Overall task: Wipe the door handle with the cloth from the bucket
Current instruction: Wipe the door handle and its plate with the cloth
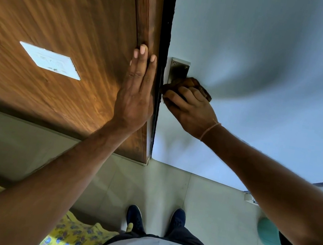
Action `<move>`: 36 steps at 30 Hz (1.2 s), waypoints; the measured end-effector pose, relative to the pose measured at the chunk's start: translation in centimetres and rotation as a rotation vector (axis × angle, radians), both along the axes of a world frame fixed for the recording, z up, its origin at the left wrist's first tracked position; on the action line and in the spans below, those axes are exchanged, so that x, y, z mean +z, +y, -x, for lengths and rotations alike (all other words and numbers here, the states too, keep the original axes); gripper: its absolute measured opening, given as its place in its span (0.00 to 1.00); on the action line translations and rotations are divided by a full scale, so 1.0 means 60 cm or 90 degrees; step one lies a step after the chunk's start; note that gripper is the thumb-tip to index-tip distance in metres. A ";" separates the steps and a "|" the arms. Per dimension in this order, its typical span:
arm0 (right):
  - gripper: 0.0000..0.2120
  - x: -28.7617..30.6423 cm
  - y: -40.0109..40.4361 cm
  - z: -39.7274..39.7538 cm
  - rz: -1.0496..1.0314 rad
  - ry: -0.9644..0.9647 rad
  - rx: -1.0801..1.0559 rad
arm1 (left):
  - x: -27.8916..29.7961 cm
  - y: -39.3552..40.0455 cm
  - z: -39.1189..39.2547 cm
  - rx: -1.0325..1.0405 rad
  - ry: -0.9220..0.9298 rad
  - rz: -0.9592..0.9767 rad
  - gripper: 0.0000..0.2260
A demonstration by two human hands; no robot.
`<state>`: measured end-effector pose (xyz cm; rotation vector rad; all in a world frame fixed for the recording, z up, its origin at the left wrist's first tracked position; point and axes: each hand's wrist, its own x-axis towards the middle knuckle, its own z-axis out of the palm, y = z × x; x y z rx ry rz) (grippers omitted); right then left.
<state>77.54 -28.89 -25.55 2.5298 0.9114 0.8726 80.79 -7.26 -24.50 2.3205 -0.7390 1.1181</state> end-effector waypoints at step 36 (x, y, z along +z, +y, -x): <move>0.10 0.001 0.023 0.041 -0.334 0.010 -0.152 | 0.003 -0.011 0.004 0.004 0.043 0.008 0.27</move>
